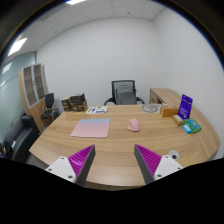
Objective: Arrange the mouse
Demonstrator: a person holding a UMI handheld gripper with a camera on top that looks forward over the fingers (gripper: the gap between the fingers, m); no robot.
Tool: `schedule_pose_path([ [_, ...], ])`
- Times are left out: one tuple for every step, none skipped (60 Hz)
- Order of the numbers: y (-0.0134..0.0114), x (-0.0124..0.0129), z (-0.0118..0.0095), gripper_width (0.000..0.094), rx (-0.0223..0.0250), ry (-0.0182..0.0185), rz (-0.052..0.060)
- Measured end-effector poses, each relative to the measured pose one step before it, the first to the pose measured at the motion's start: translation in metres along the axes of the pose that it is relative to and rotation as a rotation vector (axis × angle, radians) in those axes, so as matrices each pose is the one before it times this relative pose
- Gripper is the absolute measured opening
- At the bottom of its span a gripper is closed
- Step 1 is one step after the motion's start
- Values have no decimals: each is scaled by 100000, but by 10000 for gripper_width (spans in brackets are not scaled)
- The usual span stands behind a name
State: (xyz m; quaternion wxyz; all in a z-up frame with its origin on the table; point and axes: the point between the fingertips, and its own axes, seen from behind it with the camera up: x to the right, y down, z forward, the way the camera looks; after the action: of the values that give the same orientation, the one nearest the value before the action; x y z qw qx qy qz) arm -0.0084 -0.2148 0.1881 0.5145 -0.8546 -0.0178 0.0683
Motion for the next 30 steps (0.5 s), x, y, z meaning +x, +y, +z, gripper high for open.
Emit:
schedule_pose_path([
  [17,-19,160,823,179,1108,116],
  [-6,5,172,823,236,1167,282],
  [-50,67,168,822,441,1054,326],
  [-78,54,235,825,662,962,283],
  [-79,39,291,824,723,921,263],
  [-45,45,316,824,548,979,310],
  [85,62,353,822,157,1114,366],
  [139,106,379,820,-237,1224,409],
  [-268,1184,-637,821,-890,847,302],
  [442,-1113,1243,822,-101,1173,451],
  [46,-99,473,822,-256,581,238],
  [24,-74,489,823,-72,355,45],
  [-25,-35,534,823,36,256,-90],
  [-31,-10,550,821,11,229,-190],
  [7,98,581,820,-118,311,-310],
  [23,148,630,819,-230,487,-359],
  [57,165,663,816,-343,481,-377],
  [83,167,714,814,-416,391,-456],
  [80,193,737,811,-410,347,-460],
  [43,171,815,810,-356,320,-422],
  [56,158,795,812,-444,303,-359],
  [57,150,851,814,-415,188,-356],
  [-20,125,906,813,-296,82,-386],
  [-42,150,921,813,-137,-71,-452],
  [-63,140,974,816,-36,-140,-434],
  [-40,134,1003,812,-149,-65,-343],
  [-13,181,1036,812,-296,-30,-263],
  [10,142,1056,816,-547,-96,-194],
  [18,110,1092,815,-678,-231,-221],
  [-20,139,1124,811,-677,-363,-316],
])
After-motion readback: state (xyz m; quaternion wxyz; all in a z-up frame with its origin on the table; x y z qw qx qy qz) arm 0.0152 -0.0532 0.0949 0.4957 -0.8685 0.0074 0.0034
